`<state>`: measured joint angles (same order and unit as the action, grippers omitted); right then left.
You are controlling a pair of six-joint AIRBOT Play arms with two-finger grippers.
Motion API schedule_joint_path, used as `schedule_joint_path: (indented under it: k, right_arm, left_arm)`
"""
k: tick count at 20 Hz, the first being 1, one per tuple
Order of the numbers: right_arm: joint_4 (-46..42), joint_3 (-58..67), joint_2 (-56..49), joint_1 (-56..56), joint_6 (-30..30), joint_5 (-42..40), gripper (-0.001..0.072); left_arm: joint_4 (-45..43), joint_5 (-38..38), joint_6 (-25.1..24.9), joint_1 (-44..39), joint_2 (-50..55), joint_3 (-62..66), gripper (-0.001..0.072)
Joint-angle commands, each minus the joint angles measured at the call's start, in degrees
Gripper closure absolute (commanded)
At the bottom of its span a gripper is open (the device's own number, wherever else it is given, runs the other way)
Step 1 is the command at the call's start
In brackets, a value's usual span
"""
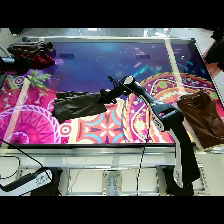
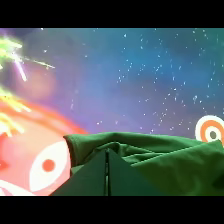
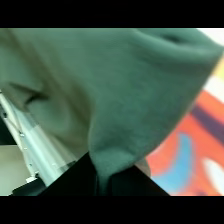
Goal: Fold the shirts.
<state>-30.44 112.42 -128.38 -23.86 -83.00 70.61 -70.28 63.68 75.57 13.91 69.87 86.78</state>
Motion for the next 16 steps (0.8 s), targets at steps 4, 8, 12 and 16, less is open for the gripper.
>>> schedule_joint_path:
  k: [4,8,12,16]
  right_arm:
    - [-0.9,8.1,4.9,3.3,2.6,-0.8,0.0701]
    - [-25.3,7.3,16.7,13.8,-2.1,8.7,0.0701]
    - [-42.3,1.3,29.1,27.0,-3.3,14.2,0.0701]
    - [-45.4,0.5,34.5,42.6,-1.7,21.7,0.0702]
  left_arm:
    - [0.0,0.0,0.0,0.0,0.0,0.0,0.0696]
    - [0.0,0.0,0.0,0.0,0.0,0.0,0.0696]
    - [0.0,0.0,0.0,0.0,0.0,0.0,0.0696]
    - [0.0,0.0,0.0,0.0,0.0,0.0,0.0696]
